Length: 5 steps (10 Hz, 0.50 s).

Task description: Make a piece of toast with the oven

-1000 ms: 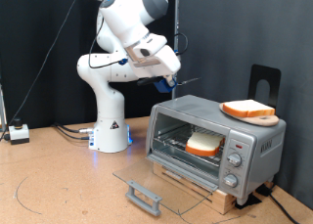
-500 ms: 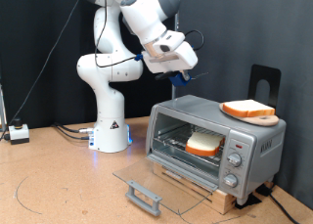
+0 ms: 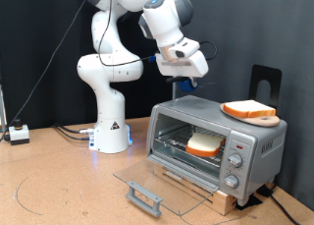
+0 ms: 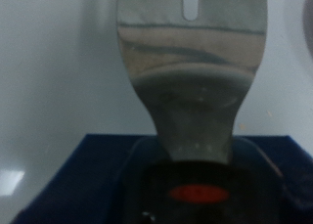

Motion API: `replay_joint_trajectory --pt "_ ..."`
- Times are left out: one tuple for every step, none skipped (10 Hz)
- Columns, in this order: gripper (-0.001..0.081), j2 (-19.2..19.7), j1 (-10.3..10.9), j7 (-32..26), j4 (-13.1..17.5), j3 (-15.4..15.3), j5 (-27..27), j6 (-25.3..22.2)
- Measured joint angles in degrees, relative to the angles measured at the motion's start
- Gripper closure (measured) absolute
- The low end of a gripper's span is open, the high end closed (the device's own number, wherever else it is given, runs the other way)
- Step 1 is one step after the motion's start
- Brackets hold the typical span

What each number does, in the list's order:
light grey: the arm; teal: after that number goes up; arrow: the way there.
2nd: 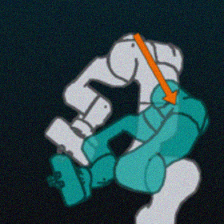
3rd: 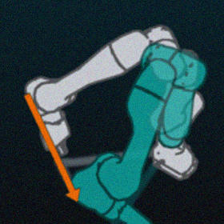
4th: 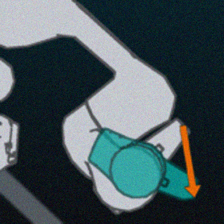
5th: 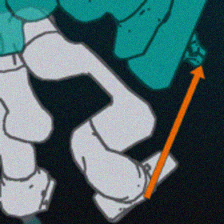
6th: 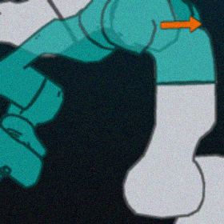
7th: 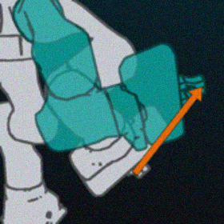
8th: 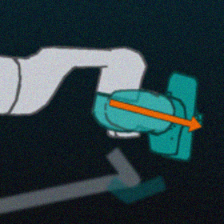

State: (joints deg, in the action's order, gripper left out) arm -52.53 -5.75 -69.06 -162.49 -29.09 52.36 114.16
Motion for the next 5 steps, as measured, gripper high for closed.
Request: replay_joint_trajectory --pt "0.0407 0.10 0.13 1.21 -0.68 -2.51 1.83 2.07" --pt "0.0407 0.41 0.12 1.92 -1.14 -4.64 3.57 4.02" --pt "0.0407 0.99 0.09 2.14 -1.35 -6.05 5.00 5.30" --pt "0.0407 1.77 -0.01 2.16 -1.35 -6.79 6.00 6.04" --pt "0.0312 2.47 -0.10 2.16 -1.34 -7.10 6.69 6.52"
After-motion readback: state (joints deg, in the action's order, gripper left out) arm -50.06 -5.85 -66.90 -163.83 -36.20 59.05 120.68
